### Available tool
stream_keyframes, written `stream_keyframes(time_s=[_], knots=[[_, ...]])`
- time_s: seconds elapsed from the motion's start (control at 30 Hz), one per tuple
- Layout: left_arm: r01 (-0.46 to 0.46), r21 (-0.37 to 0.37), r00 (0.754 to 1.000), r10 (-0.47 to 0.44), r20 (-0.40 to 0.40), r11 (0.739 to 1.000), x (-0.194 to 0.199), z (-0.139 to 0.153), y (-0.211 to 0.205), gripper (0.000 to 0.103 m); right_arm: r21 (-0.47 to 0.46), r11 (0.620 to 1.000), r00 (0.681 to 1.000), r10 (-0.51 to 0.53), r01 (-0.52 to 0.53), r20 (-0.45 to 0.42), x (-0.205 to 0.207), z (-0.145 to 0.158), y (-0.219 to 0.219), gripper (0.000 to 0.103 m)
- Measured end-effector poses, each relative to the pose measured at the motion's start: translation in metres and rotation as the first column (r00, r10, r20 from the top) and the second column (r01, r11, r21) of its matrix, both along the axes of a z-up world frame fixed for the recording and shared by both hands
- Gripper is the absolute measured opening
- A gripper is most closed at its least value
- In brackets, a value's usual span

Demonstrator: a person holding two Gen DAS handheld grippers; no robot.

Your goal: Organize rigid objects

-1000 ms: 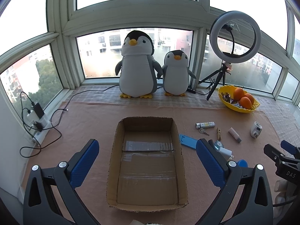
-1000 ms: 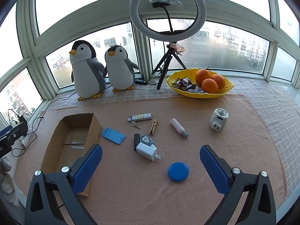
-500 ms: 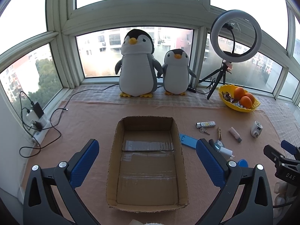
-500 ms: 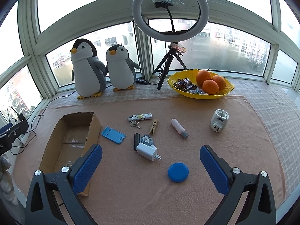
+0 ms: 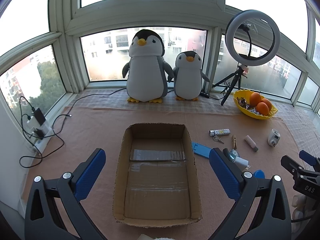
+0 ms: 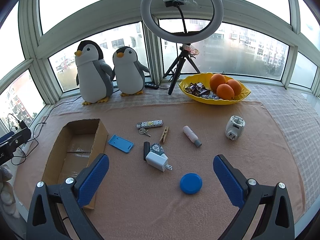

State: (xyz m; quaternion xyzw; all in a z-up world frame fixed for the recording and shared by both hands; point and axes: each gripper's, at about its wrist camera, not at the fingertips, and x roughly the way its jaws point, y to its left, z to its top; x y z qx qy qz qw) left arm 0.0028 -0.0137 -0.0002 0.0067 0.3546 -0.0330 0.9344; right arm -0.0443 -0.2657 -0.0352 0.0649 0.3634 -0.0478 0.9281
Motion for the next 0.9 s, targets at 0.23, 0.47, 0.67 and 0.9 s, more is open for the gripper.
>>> stream_keyframes(time_s=[0.23,0.47,0.67,0.9], knots=[[-0.001,0.001,1.0,0.001,-0.001,1.0,0.001,-0.001,0.001,0.103,0.001,1.0,1.0,-0.004,0.004,-0.002,0.001,-0.002,0.0,0.103],[-0.002,0.001,1.0,0.002,-0.002,1.0,0.001,-0.001,0.002,0.103,0.002,1.0,1.0,-0.008,0.008,-0.008,0.001,-0.004,-0.001,0.103],[-0.008,0.004,1.0,0.008,-0.014,1.0,0.004,-0.006,0.004,0.103,0.016,1.0,1.0,-0.004,0.005,-0.014,0.002,-0.006,-0.004,0.103],[-0.022,0.014,0.999,0.022,-0.035,1.0,0.008,-0.016,0.008,0.103,0.02,1.0,1.0,-0.005,0.005,-0.019,0.003,-0.009,-0.004,0.103]])
